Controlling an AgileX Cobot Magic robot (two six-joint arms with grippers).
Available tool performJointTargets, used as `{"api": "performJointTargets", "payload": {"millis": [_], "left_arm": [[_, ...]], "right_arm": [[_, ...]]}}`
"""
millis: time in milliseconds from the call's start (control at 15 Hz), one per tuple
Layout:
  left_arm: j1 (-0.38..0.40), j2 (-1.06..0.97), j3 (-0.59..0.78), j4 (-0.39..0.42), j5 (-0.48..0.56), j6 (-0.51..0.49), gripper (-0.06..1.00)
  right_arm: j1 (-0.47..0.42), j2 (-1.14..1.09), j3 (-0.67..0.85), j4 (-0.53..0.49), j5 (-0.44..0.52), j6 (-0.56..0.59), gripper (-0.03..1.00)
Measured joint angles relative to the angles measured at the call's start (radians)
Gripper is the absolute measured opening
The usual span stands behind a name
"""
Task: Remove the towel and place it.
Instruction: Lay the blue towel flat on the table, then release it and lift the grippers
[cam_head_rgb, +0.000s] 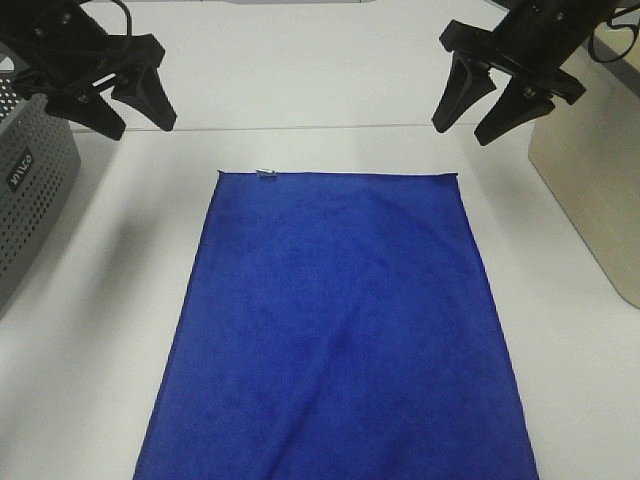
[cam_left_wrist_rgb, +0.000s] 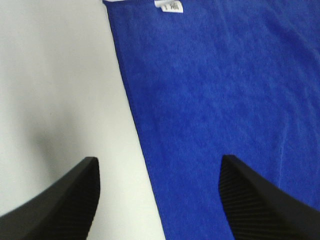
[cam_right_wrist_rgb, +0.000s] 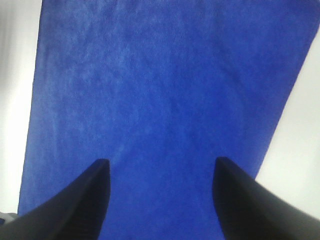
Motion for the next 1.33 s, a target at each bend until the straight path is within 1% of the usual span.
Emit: {"api": "performJointTargets", "payload": {"millis": [133,267,400,533,667,867,1067,1333], "left_arm": [[0.0,0.097,-0.094,-0.037,0.003,0.0,0.63],[0.0,0.18,-0.17,-0.05,0.022,0.0,0.63],[0.0,0.237,-0.217,-0.067,0.024,0.0,0.63],[0.0,0.269,-0.234,-0.073,0.014,0.0,0.63],[0.0,0.3,-0.238,-0.074,-0.005,0.0,0.63],[0.0,0.334,-0.24,-0.093,-0.038,0.0,0.63],[0.0,0.357,-0.24,-0.097,-0.105,0.0,0.63],[0.0,0.419,-0.253,-0.141,-0.166,0.0,0.63]], "right_arm": [[-0.001,0.092,-0.122,0.001,0.007,-0.001,0.61],[-0.012,0.183,-0.225,0.004,0.006,0.005,0.61],[-0.03,0.247,-0.279,-0.008,0.006,0.017,0.61],[-0.037,0.277,-0.292,-0.041,0.007,0.03,0.61],[-0.037,0.297,-0.293,-0.048,0.007,0.033,0.61],[-0.036,0.333,-0.294,-0.064,-0.029,0.033,0.61],[-0.036,0.371,-0.294,-0.086,-0.076,0.033,0.61],[-0.036,0.382,-0.295,-0.087,-0.127,0.017,0.61]]}}
